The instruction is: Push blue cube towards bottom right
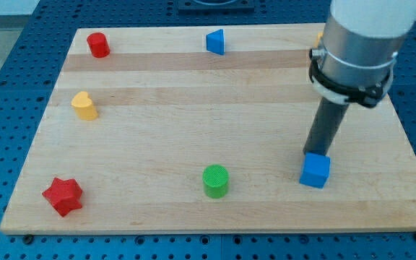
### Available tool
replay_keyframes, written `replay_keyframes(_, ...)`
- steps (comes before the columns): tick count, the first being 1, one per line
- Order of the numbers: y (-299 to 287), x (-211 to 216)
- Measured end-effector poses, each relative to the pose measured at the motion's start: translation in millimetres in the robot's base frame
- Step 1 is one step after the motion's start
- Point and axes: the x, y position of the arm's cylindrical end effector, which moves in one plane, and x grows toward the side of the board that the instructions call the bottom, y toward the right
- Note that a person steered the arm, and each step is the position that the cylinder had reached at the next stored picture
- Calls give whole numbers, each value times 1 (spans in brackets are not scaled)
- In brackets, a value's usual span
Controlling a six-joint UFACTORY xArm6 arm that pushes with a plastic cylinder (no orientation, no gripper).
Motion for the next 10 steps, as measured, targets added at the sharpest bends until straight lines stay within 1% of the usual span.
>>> replay_keyframes(1, 0, 2)
replay_keyframes(2, -5, -13)
replay_keyframes(3, -35, 0)
replay_keyframes(4, -47, 28)
replay_keyframes(7, -13, 31)
replay_keyframes(8, -11, 45)
replay_keyframes(9, 15, 61)
replay_keyframes(10, 19, 63)
